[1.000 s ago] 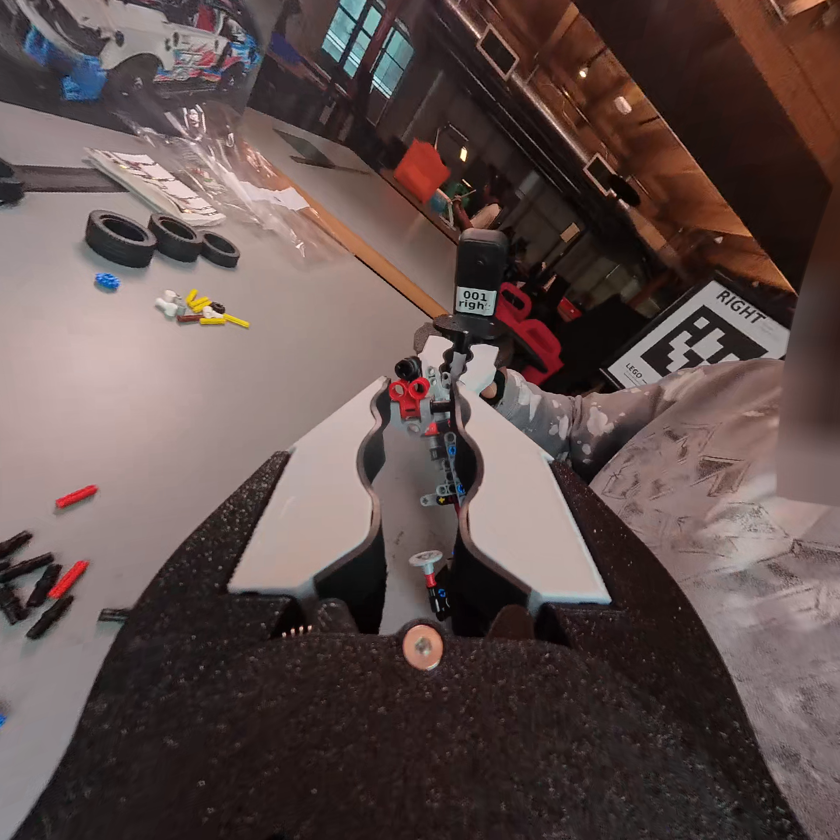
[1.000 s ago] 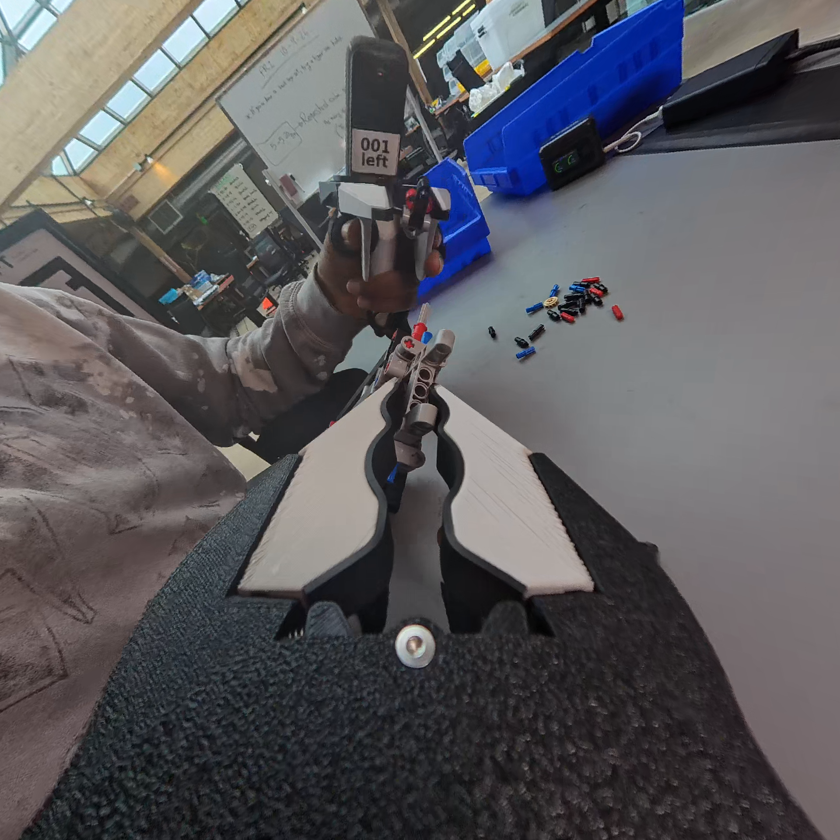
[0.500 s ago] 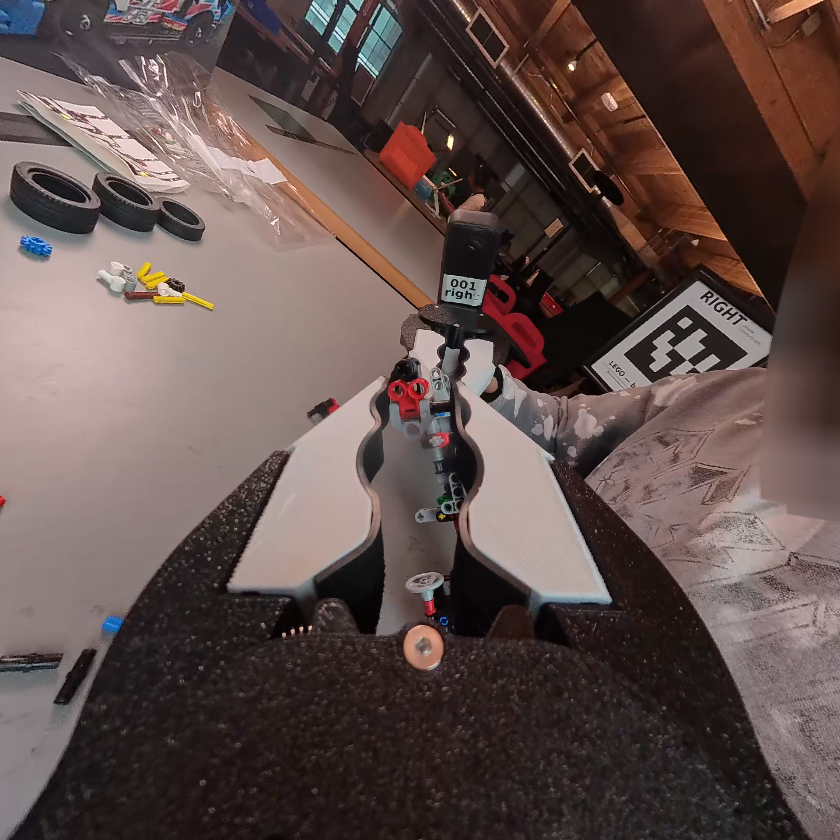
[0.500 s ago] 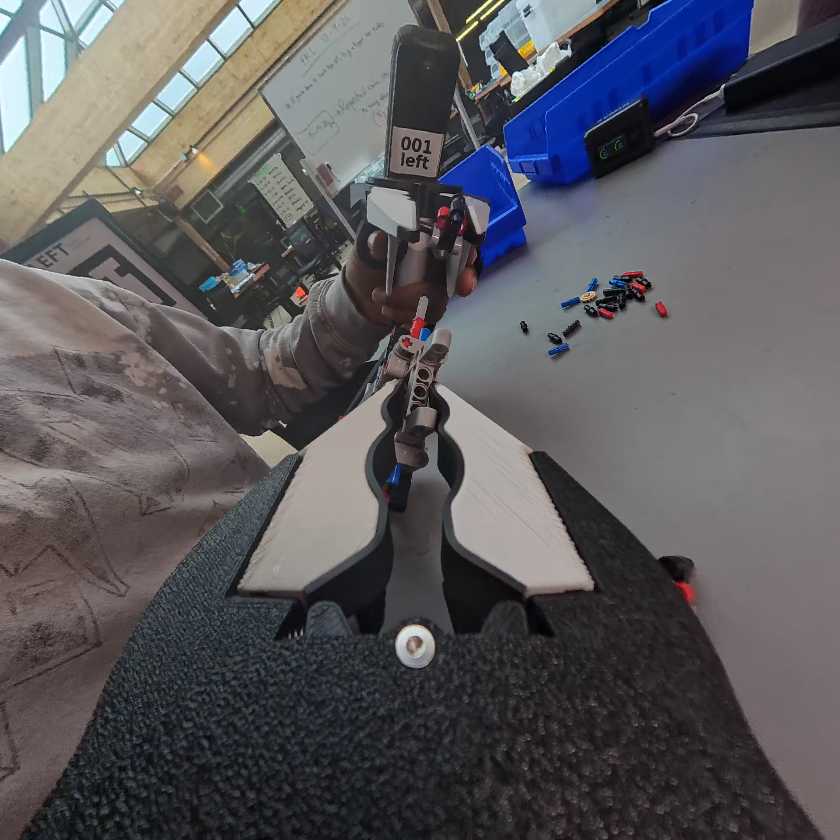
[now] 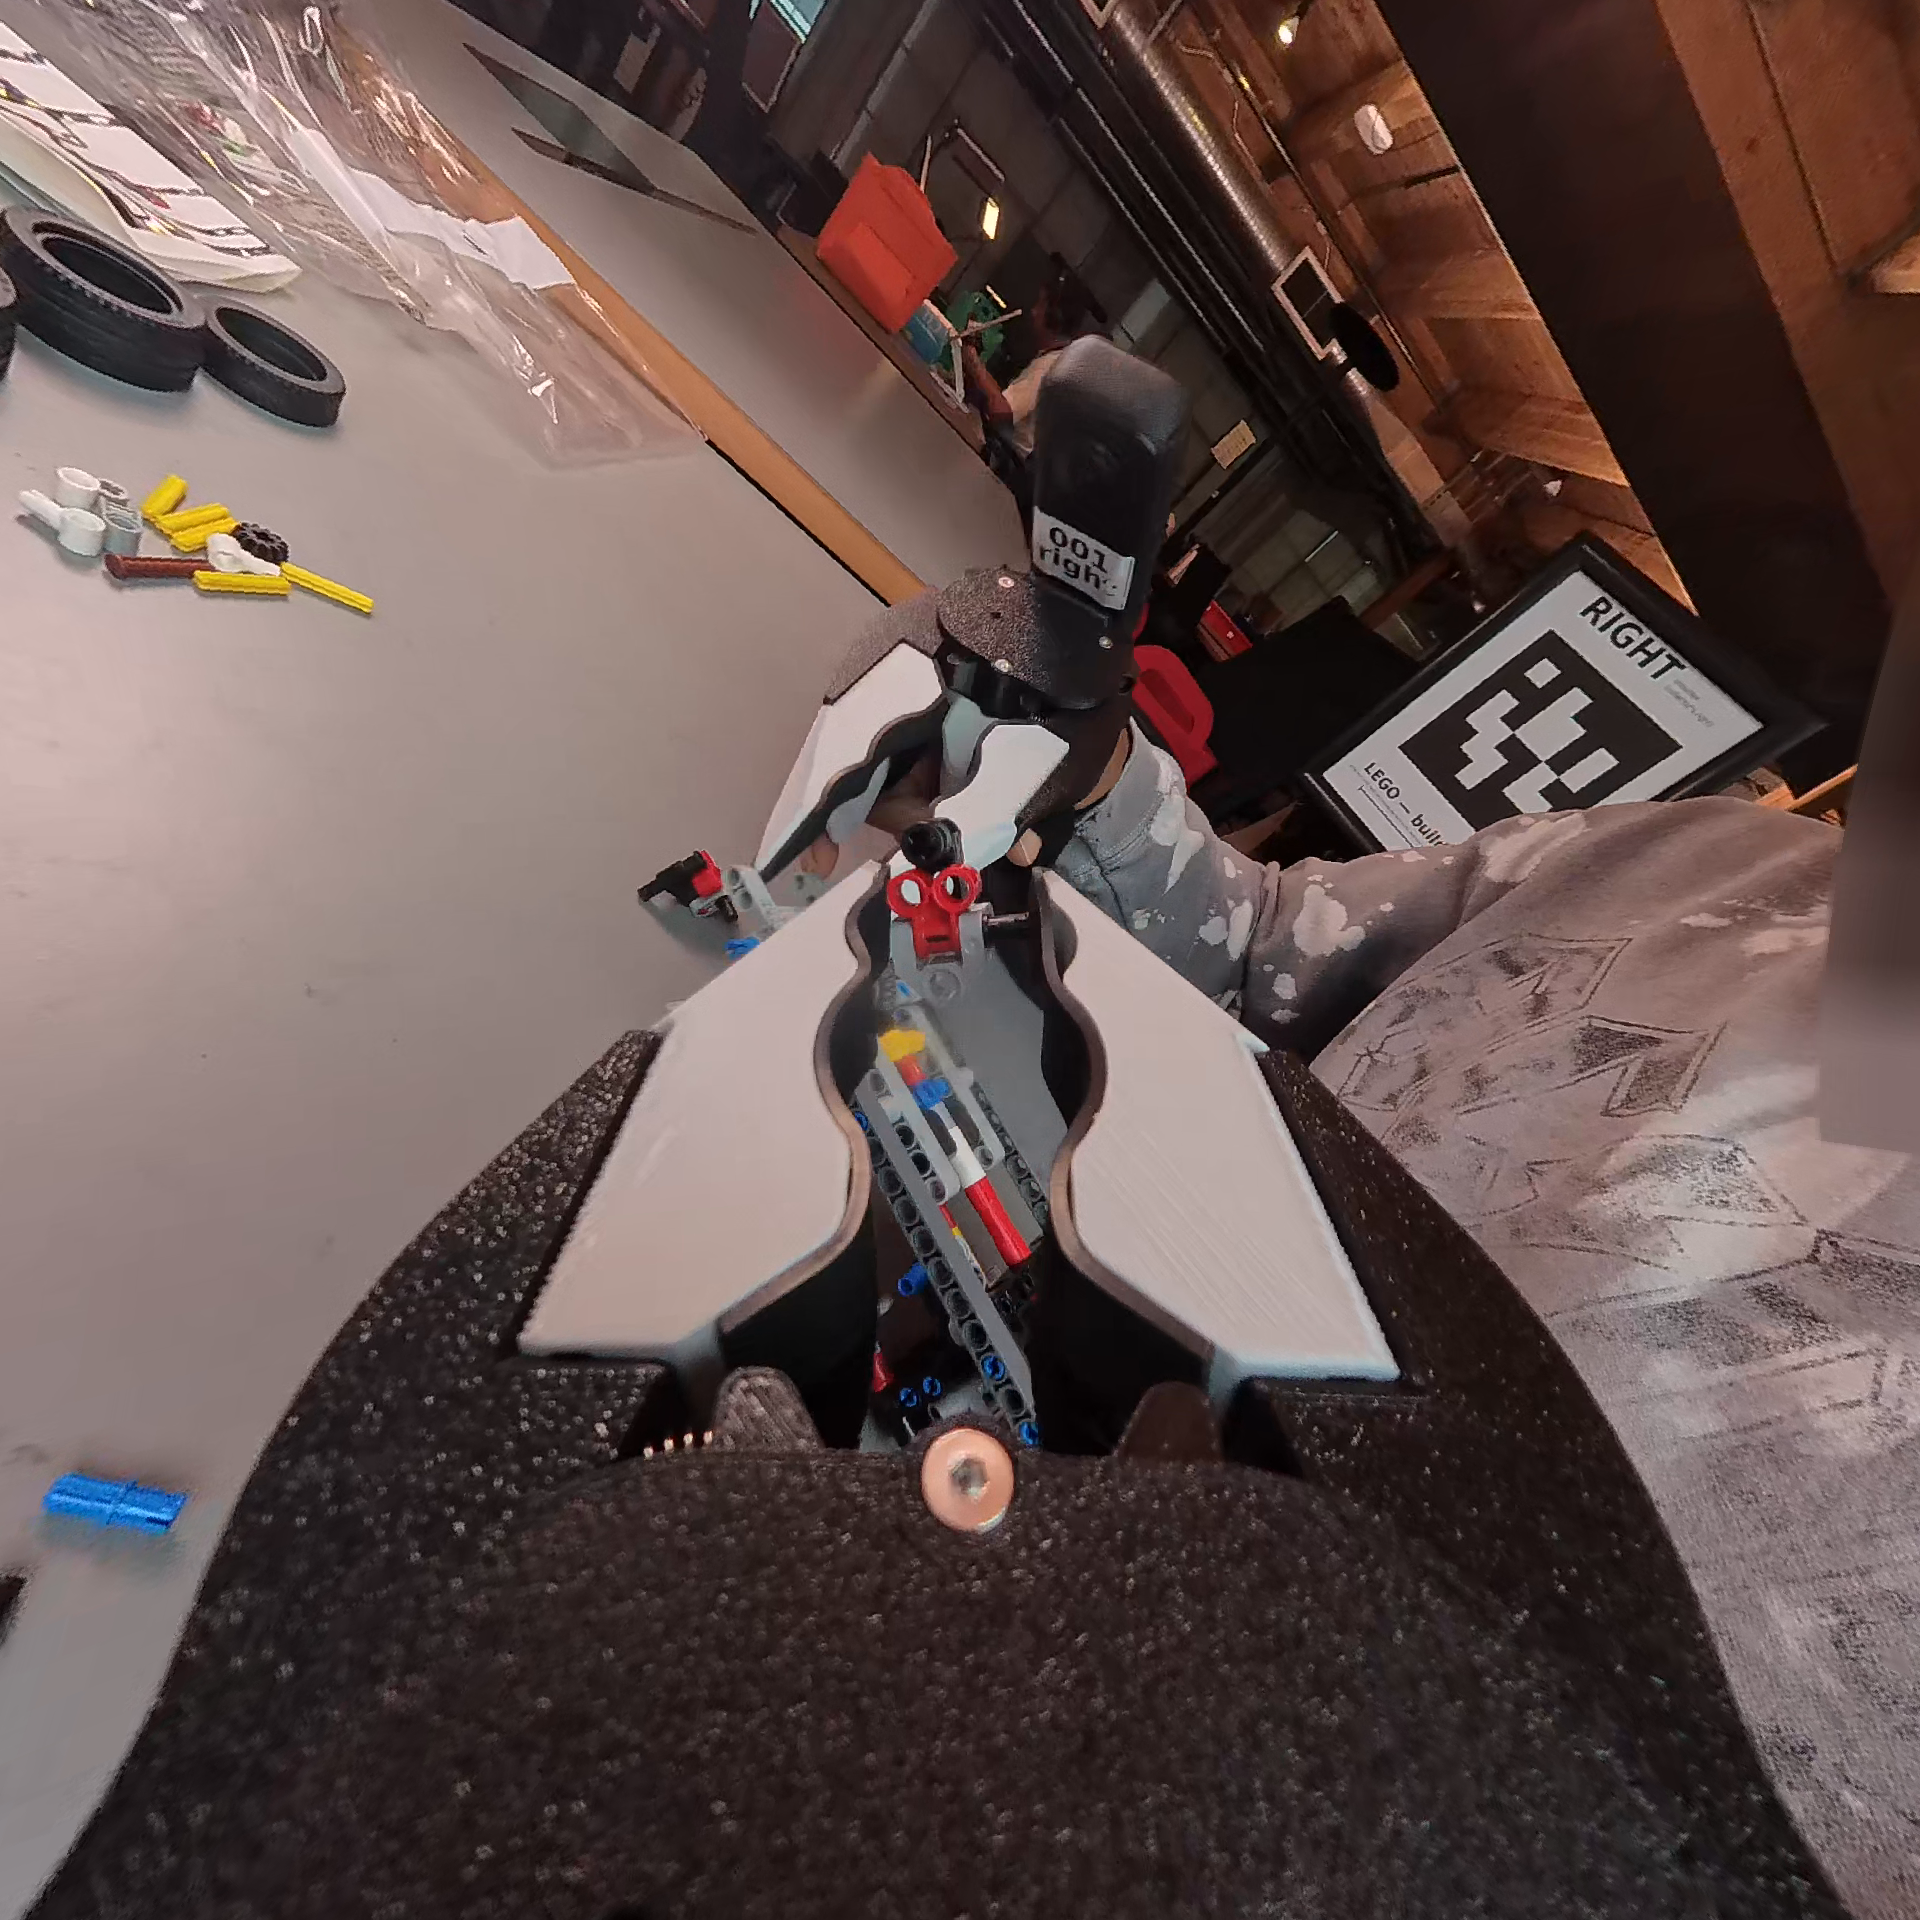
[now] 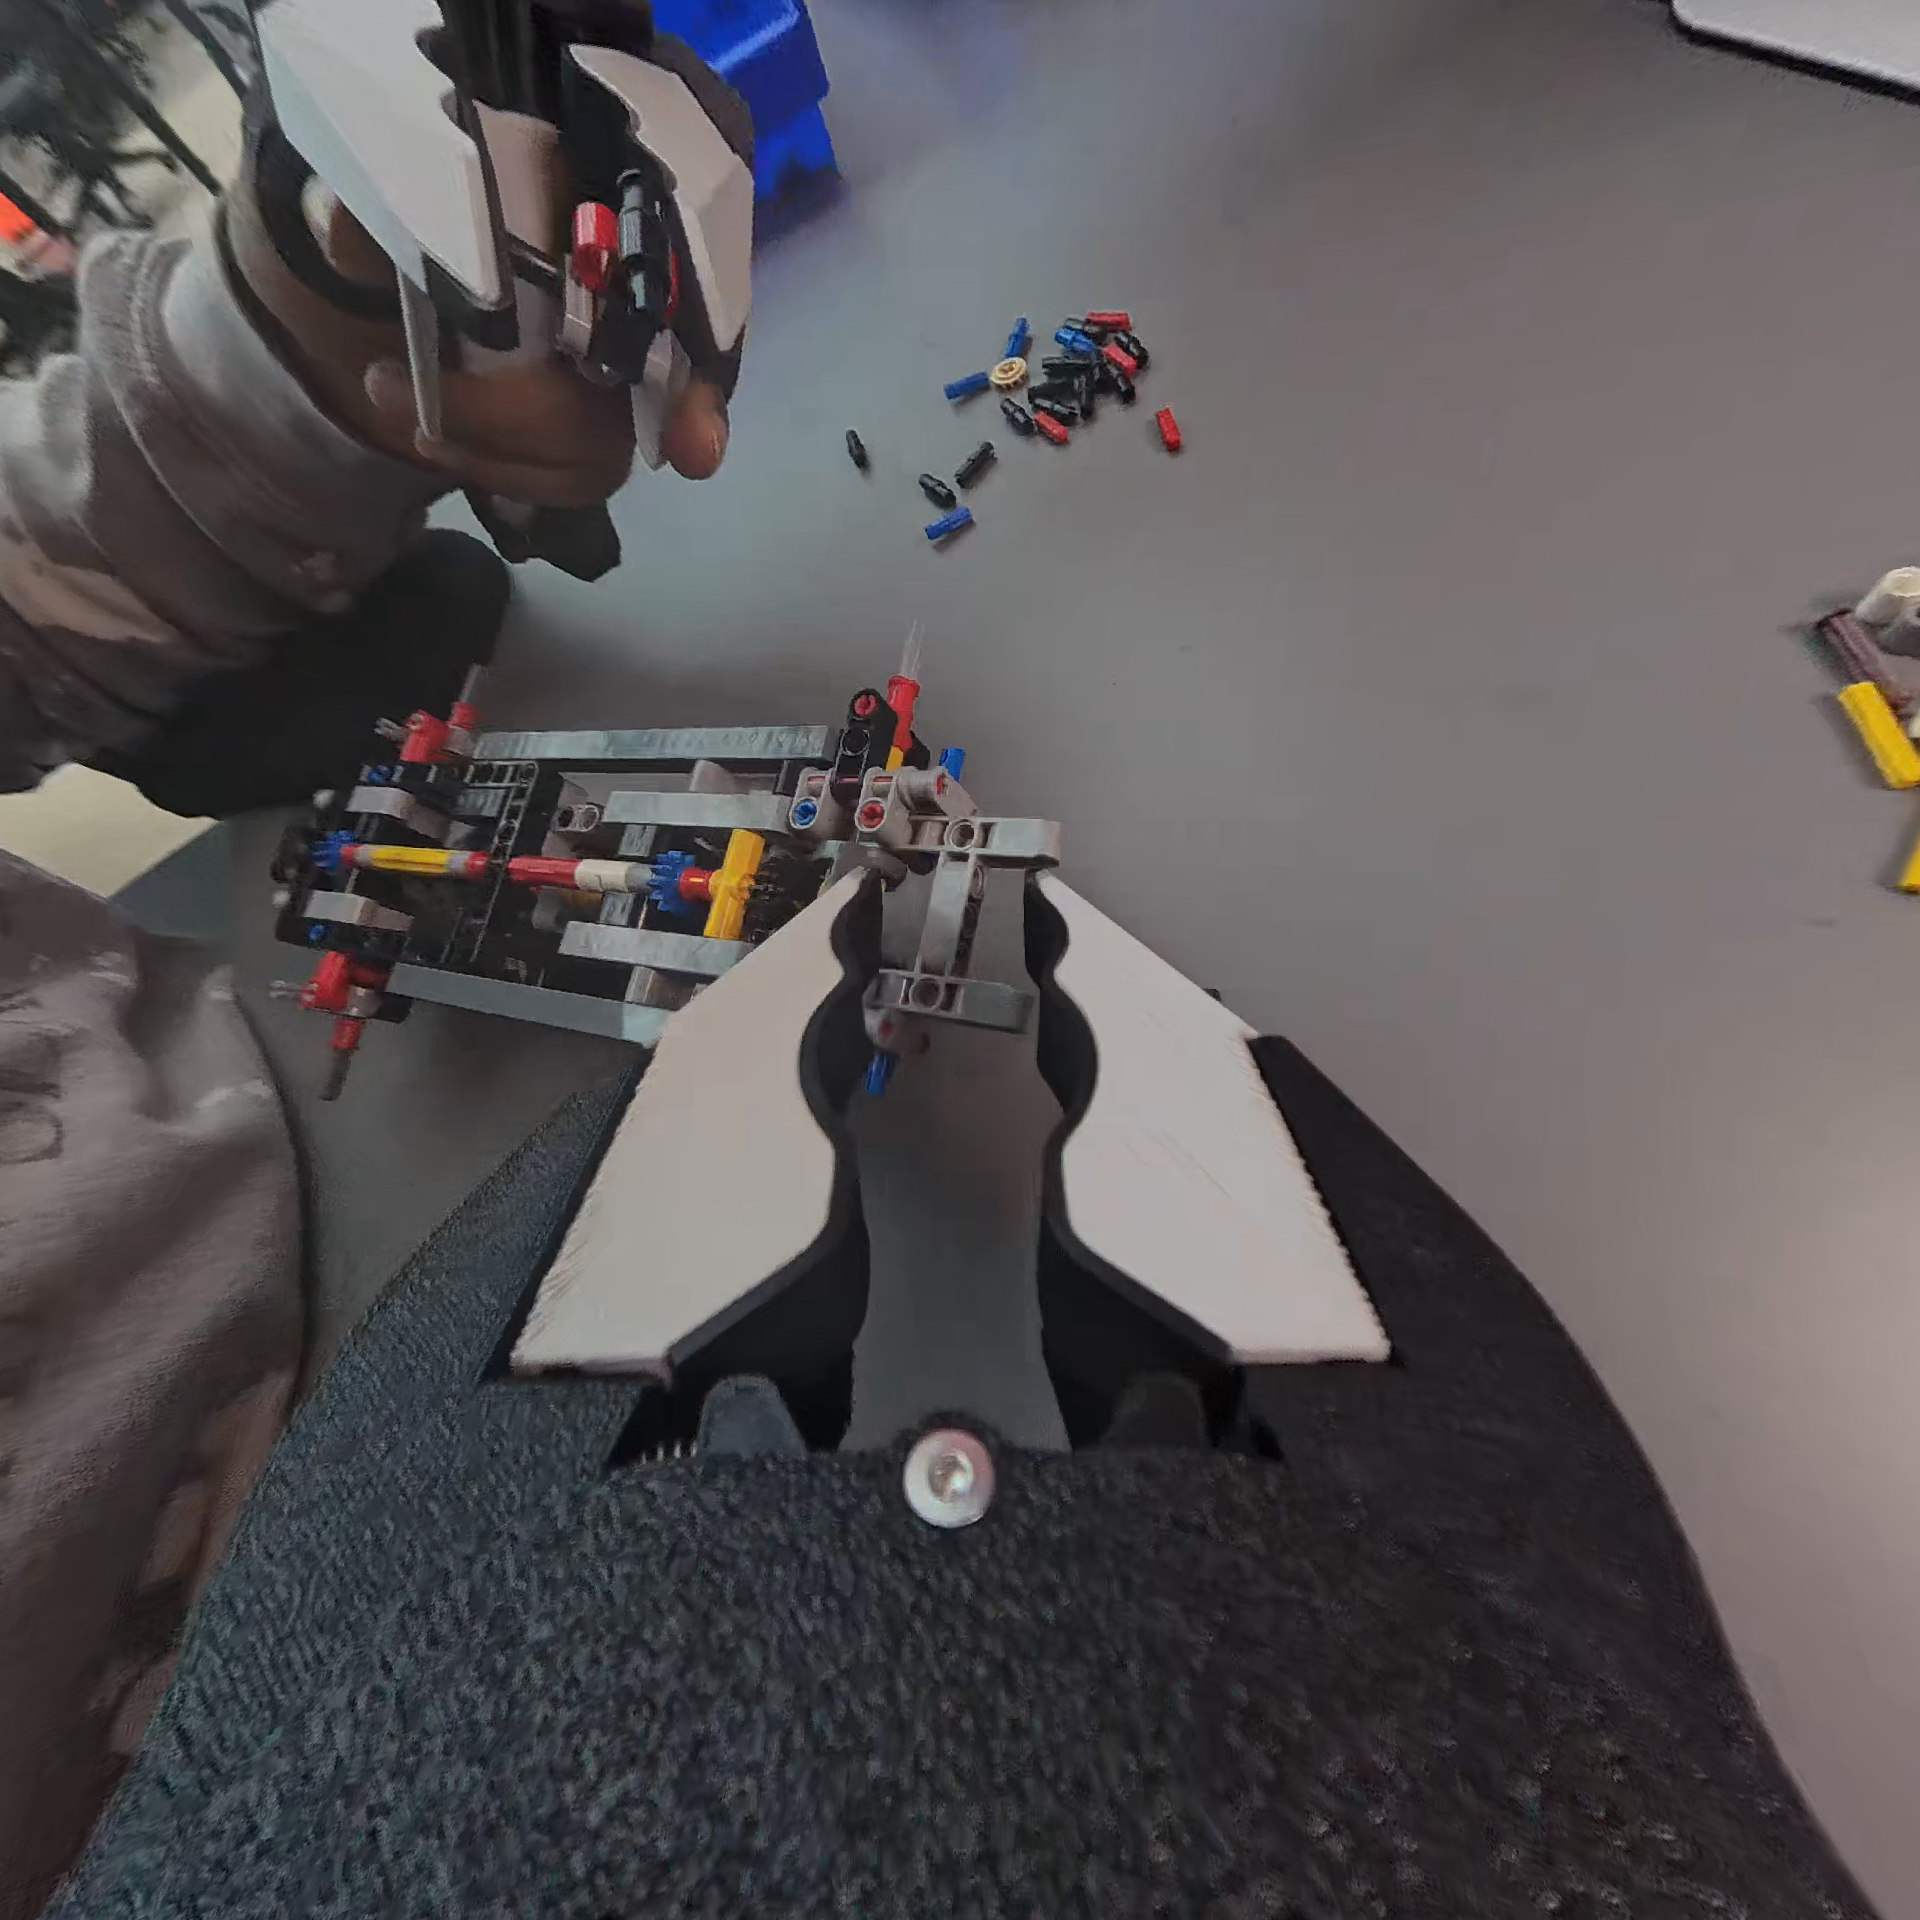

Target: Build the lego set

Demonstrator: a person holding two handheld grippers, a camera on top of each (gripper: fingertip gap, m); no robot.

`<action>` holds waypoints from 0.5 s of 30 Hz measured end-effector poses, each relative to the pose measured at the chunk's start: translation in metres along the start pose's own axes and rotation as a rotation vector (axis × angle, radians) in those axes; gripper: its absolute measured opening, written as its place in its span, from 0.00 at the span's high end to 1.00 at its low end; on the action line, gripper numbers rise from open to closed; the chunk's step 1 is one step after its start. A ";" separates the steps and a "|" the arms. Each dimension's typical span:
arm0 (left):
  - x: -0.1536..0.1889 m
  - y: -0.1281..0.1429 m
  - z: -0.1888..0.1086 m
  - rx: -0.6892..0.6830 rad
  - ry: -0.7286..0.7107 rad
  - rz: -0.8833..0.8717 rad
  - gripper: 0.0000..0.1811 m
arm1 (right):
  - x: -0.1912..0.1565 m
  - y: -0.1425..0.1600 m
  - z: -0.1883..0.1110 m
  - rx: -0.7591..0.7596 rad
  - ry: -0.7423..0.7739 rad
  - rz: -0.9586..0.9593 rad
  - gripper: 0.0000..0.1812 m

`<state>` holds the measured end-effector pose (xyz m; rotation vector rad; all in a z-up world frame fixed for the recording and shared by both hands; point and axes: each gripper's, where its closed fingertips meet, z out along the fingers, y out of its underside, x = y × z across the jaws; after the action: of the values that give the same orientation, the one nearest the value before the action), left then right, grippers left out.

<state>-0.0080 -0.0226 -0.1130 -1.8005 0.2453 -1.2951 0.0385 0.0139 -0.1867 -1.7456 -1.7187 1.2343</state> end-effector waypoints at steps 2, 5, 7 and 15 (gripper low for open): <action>-0.002 0.003 0.003 -0.009 -0.005 -0.004 0.86 | 0.006 -0.007 -0.005 0.026 0.074 -0.084 0.84; -0.005 0.009 0.007 -0.037 -0.035 0.015 0.86 | -0.001 -0.038 -0.018 0.205 0.102 -0.225 0.80; -0.002 0.016 0.012 -0.070 -0.025 0.024 0.86 | -0.019 -0.053 -0.023 0.305 0.069 -0.321 0.79; 0.029 0.056 0.033 -0.267 0.123 0.015 0.85 | -0.078 -0.038 0.005 0.282 0.054 -0.832 0.85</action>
<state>0.0500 -0.0553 -0.1372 -1.9369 0.5199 -1.4183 0.0231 -0.0549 -0.1353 -0.7431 -1.8269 0.9529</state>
